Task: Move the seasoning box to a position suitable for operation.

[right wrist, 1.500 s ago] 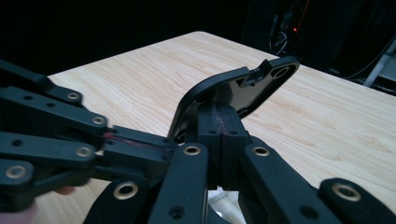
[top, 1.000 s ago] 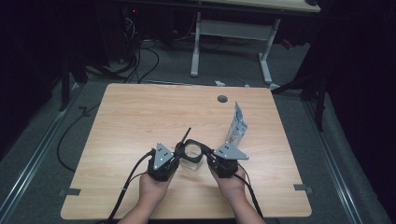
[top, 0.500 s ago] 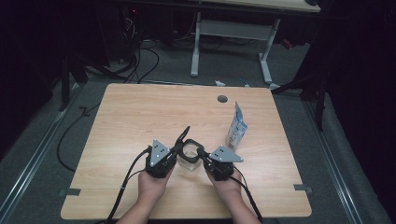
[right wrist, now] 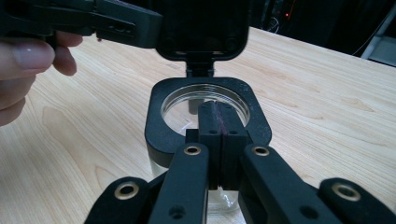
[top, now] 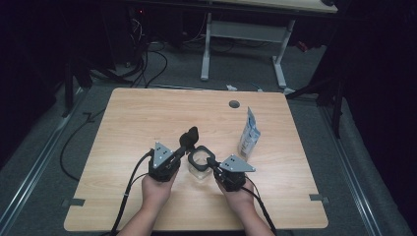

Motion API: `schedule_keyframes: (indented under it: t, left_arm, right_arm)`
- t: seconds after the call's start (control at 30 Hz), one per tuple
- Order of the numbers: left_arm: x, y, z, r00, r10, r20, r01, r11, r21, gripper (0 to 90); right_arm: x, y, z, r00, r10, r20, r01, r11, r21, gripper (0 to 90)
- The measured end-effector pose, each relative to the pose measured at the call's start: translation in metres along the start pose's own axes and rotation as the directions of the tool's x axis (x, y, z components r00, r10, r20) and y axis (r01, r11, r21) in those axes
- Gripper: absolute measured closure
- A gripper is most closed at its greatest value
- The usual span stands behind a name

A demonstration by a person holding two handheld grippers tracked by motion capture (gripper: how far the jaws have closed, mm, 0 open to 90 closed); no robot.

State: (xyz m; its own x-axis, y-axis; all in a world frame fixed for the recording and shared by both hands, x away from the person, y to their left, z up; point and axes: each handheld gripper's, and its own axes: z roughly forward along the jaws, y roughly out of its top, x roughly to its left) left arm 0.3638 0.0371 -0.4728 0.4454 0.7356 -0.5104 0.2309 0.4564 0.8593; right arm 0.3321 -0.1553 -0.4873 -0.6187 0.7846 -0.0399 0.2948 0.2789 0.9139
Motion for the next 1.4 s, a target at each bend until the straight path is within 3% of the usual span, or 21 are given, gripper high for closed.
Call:
schedule_keyframes:
  t: [0.2,0.33,0.5,0.6,0.8,1.4]
  left_arm:
    - [0.003,-0.004,-0.007,1.0000,0.008,0.005,-0.008,1.0000,0.001,89.3]
    - [0.013,-0.013,-0.013,0.9998,0.015,-0.014,-0.015,0.9996,0.024,90.0]
    - [0.024,-0.027,-0.019,0.9993,0.007,-0.038,-0.005,0.9981,0.062,90.0]
    - [0.026,-0.033,-0.023,0.9993,0.010,-0.037,-0.007,0.9974,0.072,90.0]
    - [0.030,-0.031,-0.032,0.9992,0.020,-0.034,-0.018,0.9970,0.076,90.0]
    - [0.042,-0.026,-0.056,0.9993,0.021,-0.030,-0.018,0.9952,0.097,87.4]
  right_arm:
    - [-0.002,0.001,-0.003,1.0000,0.000,0.002,0.000,1.000,0.002,90.0]
    - [-0.018,0.001,-0.013,0.9979,0.043,0.048,-0.042,0.999,-0.031,90.0]
    - [-0.038,-0.010,-0.009,0.9921,0.076,0.099,-0.079,0.997,0.022,90.0]
    - [-0.041,-0.015,0.004,0.9934,0.054,0.101,-0.061,0.996,0.066,90.0]
    - [-0.035,-0.019,0.021,0.9962,0.038,0.078,-0.046,0.994,0.104,90.0]
    - [-0.008,-0.022,0.011,0.9992,0.020,0.036,-0.023,0.996,0.083,90.0]
